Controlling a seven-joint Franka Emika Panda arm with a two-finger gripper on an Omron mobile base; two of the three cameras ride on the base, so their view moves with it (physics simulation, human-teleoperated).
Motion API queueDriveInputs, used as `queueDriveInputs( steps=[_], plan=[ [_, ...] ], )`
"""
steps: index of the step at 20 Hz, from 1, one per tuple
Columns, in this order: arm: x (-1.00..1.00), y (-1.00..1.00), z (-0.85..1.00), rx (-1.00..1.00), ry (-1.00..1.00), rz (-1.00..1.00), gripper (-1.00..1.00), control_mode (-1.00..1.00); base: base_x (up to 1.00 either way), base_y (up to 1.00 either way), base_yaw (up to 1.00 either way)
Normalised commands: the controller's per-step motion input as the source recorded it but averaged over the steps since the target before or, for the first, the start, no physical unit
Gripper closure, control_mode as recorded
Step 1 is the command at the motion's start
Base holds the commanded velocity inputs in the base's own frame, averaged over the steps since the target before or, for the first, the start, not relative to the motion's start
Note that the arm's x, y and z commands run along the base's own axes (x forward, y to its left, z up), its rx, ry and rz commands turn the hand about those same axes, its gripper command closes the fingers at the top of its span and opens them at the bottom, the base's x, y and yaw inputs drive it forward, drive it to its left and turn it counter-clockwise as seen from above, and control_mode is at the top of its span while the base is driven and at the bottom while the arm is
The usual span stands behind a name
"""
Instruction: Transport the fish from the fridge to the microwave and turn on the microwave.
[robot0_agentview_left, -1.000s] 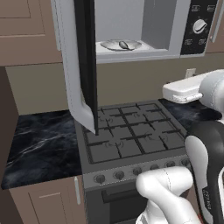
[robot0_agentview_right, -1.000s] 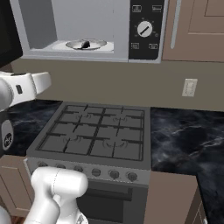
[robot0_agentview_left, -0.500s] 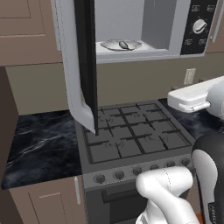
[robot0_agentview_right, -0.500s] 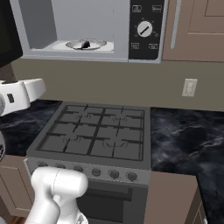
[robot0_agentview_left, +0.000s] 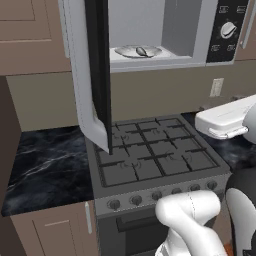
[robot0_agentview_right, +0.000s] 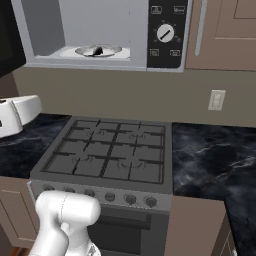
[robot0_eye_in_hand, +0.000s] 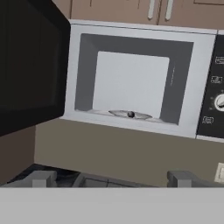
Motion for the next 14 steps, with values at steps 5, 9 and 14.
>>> queueDriveInputs(
  steps=[5, 9, 14],
  plan=[
    [-0.24, 0.2, 0.0, 0.0, -0.04, 0.0, -1.0, -1.0, 0.0, 0.0, 0.0],
    [-0.24, 0.23, 0.0, 0.0, -0.05, 0.0, -1.0, -1.0, 0.0, 0.0, 0.0],
    [-0.23, 0.19, 0.0, 0.0, -0.06, 0.0, -1.0, -1.0, 0.0, 0.0, 0.0]
  ],
)
